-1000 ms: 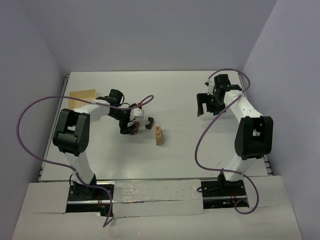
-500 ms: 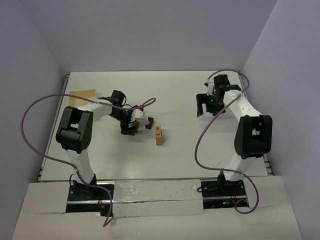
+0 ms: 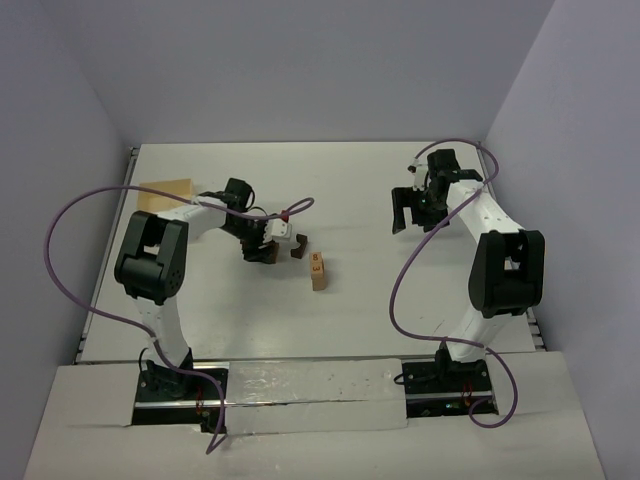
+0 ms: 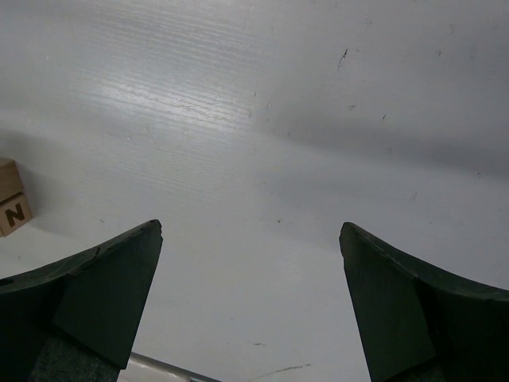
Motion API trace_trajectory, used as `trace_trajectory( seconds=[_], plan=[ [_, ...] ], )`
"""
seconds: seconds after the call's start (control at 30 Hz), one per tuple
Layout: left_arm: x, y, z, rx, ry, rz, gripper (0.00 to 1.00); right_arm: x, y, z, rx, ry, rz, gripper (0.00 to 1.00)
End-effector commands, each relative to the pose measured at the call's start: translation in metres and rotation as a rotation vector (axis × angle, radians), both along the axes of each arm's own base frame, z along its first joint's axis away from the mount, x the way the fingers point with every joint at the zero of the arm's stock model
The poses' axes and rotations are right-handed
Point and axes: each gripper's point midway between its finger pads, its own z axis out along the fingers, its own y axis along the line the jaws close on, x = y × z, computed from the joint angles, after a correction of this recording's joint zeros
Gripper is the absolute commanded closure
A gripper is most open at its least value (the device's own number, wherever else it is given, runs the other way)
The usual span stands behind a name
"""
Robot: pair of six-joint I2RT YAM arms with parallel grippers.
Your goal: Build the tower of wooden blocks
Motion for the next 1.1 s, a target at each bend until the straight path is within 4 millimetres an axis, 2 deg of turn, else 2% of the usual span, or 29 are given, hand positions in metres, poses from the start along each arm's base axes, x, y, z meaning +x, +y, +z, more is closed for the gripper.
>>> trace_trajectory(
  seconds=[0.0, 0.03, 0.1, 0.13, 0.2, 0.3, 0.4, 0.53, 0.73, 1.07],
  plan=[
    [0.001, -0.011, 0.032, -0.008, -0.041, 0.068, 0.6, 0.002, -0.001, -0.001, 0.01, -0.003, -0.002, 0.0],
    [-0.001, -0.014, 0.035, -0.011, -0.044, 0.082, 0.64, 0.002, -0.001, -0.001, 0.01, -0.004, -0.003, 0.0],
    [-0.009, -0.02, 0.066, -0.058, -0.039, 0.154, 0.71, 0.003, 0.001, -0.001, 0.022, -0.008, -0.006, 0.0],
    [-0.012, -0.022, 0.07, -0.067, -0.034, 0.165, 0.73, 0.003, 0.002, -0.001, 0.026, -0.008, -0.008, 0.0],
    [-0.022, -0.03, 0.102, -0.106, -0.016, 0.248, 0.78, 0.003, 0.004, -0.002, 0.039, -0.006, -0.015, 0.0],
    [-0.035, -0.042, 0.13, -0.131, 0.007, 0.319, 0.78, 0.004, 0.006, -0.002, 0.05, -0.007, -0.022, 0.0],
    [-0.052, -0.055, 0.149, -0.142, 0.054, 0.36, 0.78, 0.005, 0.007, -0.001, 0.059, -0.012, -0.025, 0.0],
    [-0.066, -0.07, 0.157, -0.136, 0.067, 0.373, 0.78, 0.007, 0.01, 0.001, 0.075, -0.015, -0.032, 0.0],
    [-0.079, -0.089, 0.15, -0.092, 0.05, 0.328, 0.79, 0.009, 0.011, 0.003, 0.08, -0.022, -0.04, 0.0],
    [-0.076, -0.109, 0.138, -0.073, 0.049, 0.295, 0.78, 0.012, 0.008, 0.003, 0.069, -0.033, -0.065, 0.0]
  ],
)
